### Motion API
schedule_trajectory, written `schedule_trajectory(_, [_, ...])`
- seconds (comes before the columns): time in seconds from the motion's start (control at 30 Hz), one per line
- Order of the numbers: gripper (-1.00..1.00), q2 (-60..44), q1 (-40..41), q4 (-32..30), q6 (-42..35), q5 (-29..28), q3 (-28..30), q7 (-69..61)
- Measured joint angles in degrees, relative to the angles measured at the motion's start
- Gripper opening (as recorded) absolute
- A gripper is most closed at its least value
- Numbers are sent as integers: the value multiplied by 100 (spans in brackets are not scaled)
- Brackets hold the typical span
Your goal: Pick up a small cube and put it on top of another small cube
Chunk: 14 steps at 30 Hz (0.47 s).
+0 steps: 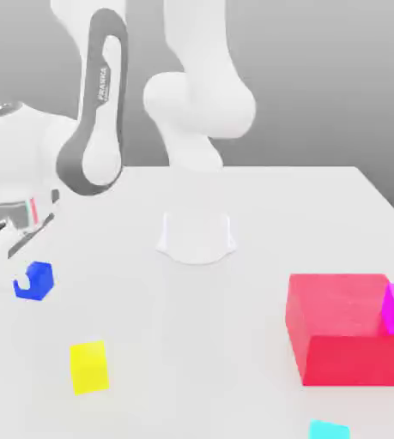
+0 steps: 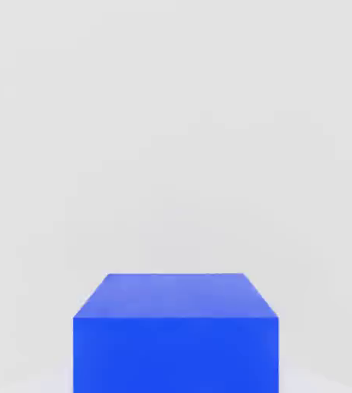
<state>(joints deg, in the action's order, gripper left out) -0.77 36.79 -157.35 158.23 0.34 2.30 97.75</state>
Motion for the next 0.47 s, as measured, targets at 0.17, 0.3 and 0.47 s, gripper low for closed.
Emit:
schedule_trajectory(0.17, [-100,141,-903,404,-546,-16,-507,-176])
schedule_trajectory(0.3, [-100,-420,-1181,522,-101,-94,-474,-158])
schedule_trajectory(0.47, [100,-940,-1173,551,388,-155,-431,-117])
